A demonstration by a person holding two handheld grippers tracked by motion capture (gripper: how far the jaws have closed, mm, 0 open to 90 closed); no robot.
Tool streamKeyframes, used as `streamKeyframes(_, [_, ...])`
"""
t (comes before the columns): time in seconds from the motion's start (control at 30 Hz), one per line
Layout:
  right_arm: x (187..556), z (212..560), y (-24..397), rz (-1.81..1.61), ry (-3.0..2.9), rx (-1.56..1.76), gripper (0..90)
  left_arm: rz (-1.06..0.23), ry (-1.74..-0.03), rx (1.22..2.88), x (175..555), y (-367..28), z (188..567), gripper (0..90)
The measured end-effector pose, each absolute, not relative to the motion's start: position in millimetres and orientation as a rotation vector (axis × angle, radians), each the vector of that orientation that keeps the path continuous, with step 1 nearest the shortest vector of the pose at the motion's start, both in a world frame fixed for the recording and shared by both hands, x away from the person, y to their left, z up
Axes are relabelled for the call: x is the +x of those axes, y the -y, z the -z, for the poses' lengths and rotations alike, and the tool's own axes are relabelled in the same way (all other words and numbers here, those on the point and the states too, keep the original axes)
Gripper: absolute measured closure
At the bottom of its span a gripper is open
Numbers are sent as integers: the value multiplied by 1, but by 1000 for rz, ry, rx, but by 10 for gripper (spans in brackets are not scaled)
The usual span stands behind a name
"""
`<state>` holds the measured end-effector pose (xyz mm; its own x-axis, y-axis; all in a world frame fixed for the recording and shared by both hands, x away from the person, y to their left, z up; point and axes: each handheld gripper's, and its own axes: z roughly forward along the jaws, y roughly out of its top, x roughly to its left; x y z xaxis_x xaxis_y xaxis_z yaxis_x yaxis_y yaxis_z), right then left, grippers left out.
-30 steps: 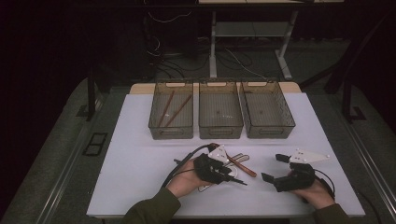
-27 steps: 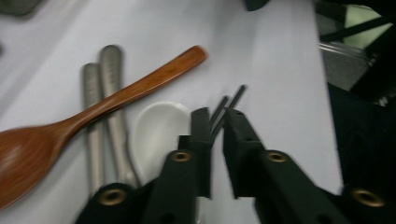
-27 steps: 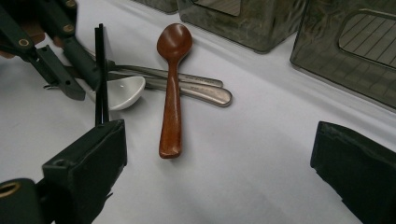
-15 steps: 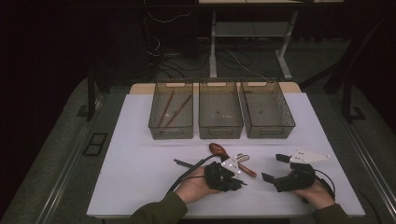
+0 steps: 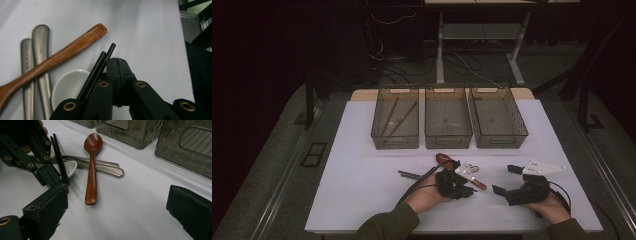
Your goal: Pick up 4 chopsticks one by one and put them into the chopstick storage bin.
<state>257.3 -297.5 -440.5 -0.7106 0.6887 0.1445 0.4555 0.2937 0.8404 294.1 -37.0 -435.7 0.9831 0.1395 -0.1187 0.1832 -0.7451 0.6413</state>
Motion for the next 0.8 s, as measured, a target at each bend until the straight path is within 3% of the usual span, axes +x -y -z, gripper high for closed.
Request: streamKeyframes(0.8, [257,441,298,-1381,-2320,1052,32,27,-318,2371,325,41,432,886])
